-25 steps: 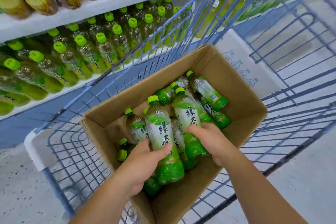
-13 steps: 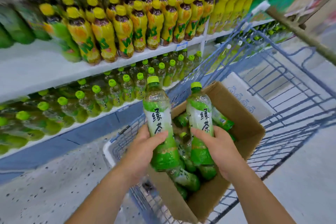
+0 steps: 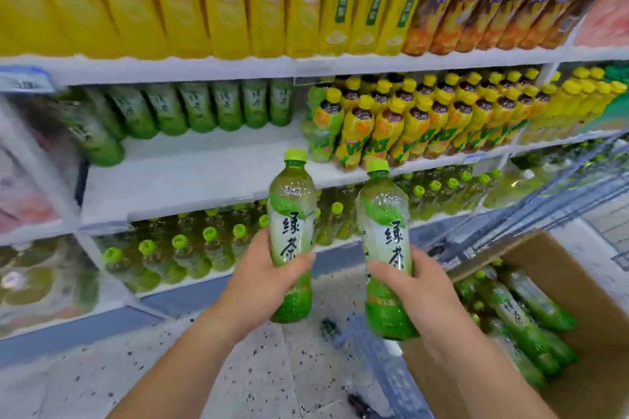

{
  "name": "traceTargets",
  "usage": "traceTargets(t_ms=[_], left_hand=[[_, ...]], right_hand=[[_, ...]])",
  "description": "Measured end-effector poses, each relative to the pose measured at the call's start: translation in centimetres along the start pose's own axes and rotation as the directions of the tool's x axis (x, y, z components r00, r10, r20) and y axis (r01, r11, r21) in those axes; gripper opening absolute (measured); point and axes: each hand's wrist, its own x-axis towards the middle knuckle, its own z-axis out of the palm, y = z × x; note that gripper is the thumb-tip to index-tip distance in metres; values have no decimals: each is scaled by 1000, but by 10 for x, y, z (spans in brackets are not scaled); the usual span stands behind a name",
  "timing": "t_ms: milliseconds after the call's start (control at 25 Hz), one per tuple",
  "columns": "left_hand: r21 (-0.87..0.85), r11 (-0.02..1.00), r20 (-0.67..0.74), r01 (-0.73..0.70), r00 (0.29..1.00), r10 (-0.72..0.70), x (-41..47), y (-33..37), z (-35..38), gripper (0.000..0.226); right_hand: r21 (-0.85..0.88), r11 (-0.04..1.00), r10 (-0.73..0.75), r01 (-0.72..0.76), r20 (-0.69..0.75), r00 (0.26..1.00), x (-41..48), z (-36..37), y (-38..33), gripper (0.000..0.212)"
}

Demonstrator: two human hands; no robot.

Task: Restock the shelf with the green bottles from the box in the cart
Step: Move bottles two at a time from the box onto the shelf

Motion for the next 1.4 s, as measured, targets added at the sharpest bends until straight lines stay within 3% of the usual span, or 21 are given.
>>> traceTargets(t_ms=[200,400,640,840,1080,1400], left_hand=[[50,998,-119,-41,992,47,17,-23,-96,36],[91,995,-298,-30,953,56,47,-51,-163,41],[137,991,-347,-2,937,50,94,-67,-217,48],[236,972,-427,1,899,103,140,-73,-246,45],[196,980,-495,-43,858,137,182,-81,-258,50],[203,962,-515,-180,816,262,217,-96,-262,65]], right_hand=[[-39,997,-64,68,107,992,19,104,-29,35],[-74,979,-171,191,224,959,57,193,-44,24],[-97,969,-191,227,285,939,119,256,-56,19],[-135,939,-268,317,293,918,178,298,-65,21],[-100,886,-405,453,308,861,224,334,-73,36],[12,880,-451,475,331,829,253,360,-59,51]])
